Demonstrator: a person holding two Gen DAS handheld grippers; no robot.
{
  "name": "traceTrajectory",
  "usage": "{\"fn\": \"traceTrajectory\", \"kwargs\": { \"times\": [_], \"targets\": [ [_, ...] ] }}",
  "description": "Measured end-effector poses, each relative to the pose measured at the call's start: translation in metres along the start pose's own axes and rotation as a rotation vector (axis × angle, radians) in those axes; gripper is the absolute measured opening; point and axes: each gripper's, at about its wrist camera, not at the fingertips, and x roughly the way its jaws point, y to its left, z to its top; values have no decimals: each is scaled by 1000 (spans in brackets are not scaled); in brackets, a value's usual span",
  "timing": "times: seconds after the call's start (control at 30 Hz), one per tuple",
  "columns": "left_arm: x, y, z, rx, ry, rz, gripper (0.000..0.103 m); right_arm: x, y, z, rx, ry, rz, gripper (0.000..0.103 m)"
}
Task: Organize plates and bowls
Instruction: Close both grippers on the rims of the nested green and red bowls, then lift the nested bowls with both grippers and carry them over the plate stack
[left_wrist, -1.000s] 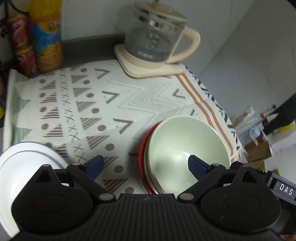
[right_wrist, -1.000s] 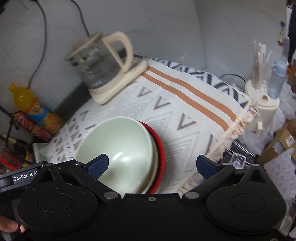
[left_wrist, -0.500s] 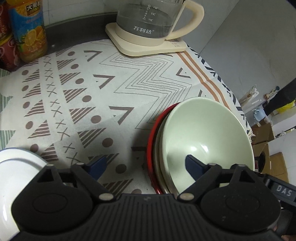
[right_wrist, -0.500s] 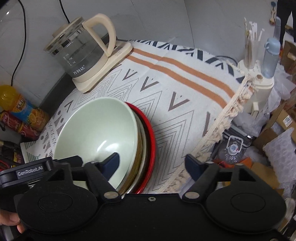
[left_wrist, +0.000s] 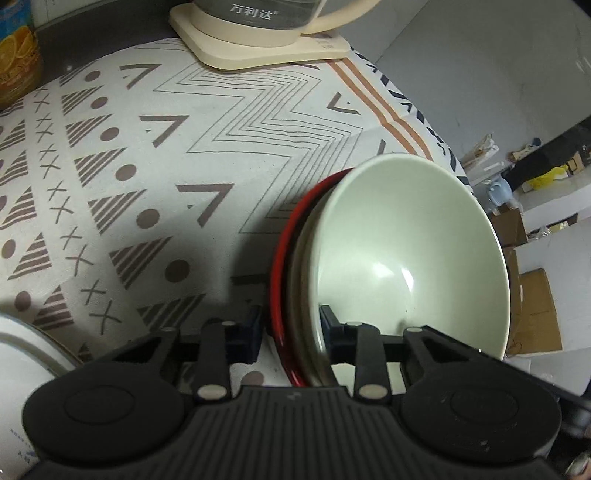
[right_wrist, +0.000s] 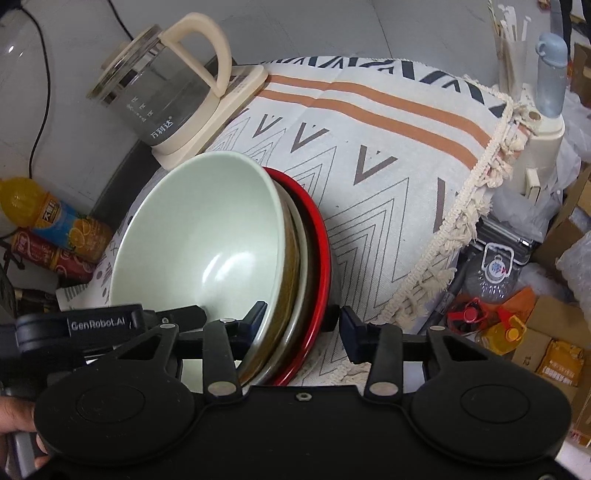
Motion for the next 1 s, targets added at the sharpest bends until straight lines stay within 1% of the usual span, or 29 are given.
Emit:
{"fn": "traceTrajectory", "kwargs": {
  "times": [0.07, 0.17, 0.27, 0.77, 1.0],
  "targets": [
    [-1, 1, -2, -25, 4, -6, 29, -2, -1, -1, 5, -6, -3, 40],
    [-3, -1, -6, -4, 20, 3, 29, -5, -3, -1, 11, -8, 0, 39],
    [-8, -2, -10, -16, 19, -8, 29, -11, -2, 1, 3, -22, 2, 39],
    [-45, -19, -16, -46, -81, -15, 29, -42, 7, 13, -72, -65, 49, 39],
    [-61, -13, -25, -87, -123, 3, 29, -46, 17, 11, -109, -53, 86, 39]
  ]
}}
